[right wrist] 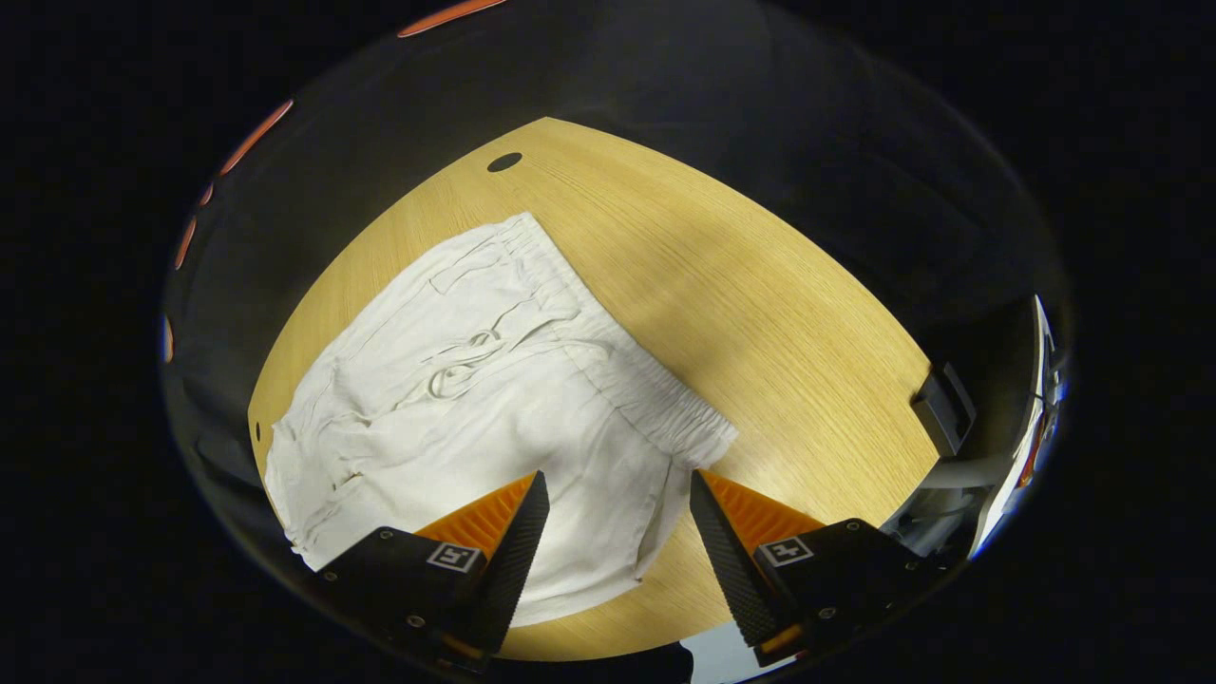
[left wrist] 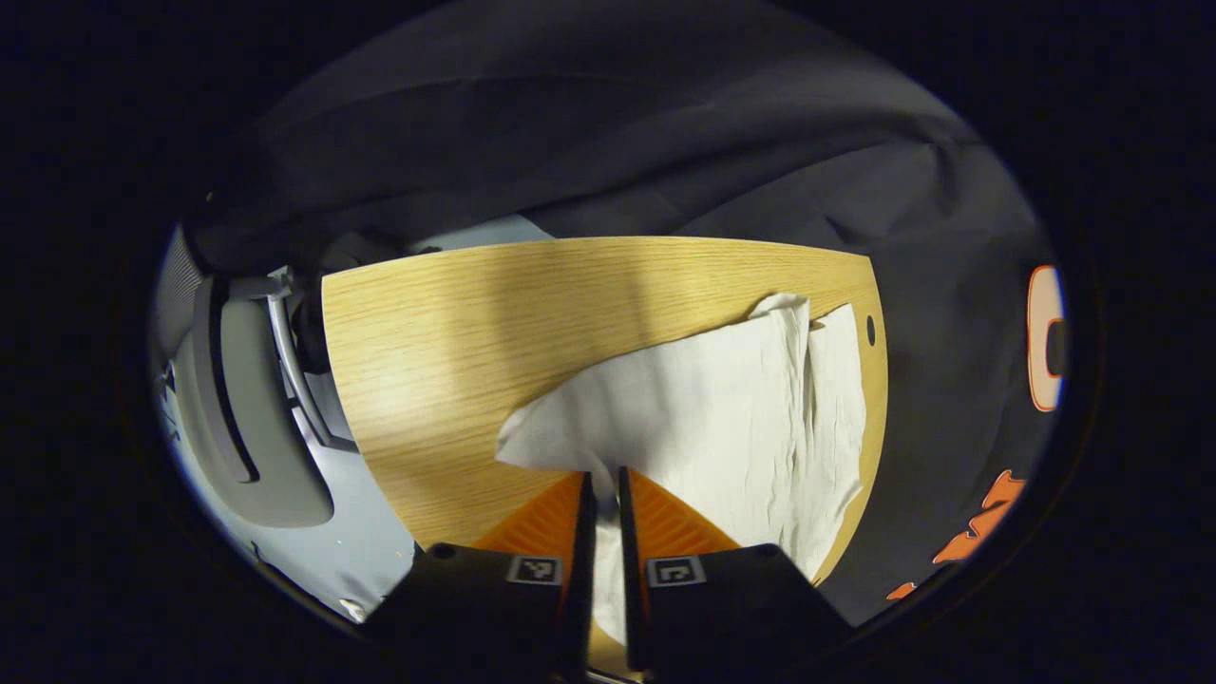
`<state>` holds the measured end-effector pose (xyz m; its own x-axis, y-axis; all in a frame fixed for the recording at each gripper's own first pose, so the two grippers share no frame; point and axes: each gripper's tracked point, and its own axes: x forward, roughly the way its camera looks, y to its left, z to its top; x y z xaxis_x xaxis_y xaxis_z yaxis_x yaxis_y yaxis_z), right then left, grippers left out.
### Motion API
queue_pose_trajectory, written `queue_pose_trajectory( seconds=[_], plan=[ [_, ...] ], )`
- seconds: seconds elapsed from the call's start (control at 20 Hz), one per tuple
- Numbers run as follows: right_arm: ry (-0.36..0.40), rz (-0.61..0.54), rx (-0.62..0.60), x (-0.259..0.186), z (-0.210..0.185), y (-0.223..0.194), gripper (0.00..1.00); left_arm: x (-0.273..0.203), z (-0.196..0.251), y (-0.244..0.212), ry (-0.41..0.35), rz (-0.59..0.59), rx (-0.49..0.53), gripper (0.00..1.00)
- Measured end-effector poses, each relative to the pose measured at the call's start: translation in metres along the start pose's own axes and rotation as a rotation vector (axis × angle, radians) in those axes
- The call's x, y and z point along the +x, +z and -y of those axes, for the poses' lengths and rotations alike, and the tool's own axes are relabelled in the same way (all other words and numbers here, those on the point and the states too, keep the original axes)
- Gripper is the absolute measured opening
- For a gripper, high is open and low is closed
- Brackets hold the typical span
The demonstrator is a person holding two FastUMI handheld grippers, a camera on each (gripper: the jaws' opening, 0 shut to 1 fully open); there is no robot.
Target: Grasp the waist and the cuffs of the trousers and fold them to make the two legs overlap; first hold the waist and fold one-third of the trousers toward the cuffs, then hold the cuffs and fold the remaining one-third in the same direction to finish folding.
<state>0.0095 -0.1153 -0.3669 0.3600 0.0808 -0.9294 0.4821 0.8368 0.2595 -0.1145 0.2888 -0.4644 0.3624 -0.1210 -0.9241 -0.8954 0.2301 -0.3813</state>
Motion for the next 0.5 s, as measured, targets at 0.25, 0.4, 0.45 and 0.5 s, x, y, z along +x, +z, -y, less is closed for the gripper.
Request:
queue_pose_trajectory(
  seconds=[0.25, 0.4, 0.45, 0.5],
  plan=[
    [0.014, 0.004, 0.063, 0.007, 0.009, -0.002, 0.87, 0.007, 0.012, 0.002, -0.067, 0.063, 0.104, 0.07],
    [0.016, -0.001, 0.082, 0.014, 0.014, -0.008, 0.83, 0.011, 0.022, -0.001, -0.086, 0.068, 0.109, 0.07],
    [0.008, -0.005, 0.087, 0.017, 0.017, -0.011, 0.82, 0.01, 0.021, 0.001, -0.079, 0.077, 0.108, 0.05],
    [-0.006, -0.009, 0.094, 0.021, 0.021, -0.014, 0.82, 0.009, 0.019, 0.002, -0.067, 0.079, 0.121, 0.04]
  ],
)
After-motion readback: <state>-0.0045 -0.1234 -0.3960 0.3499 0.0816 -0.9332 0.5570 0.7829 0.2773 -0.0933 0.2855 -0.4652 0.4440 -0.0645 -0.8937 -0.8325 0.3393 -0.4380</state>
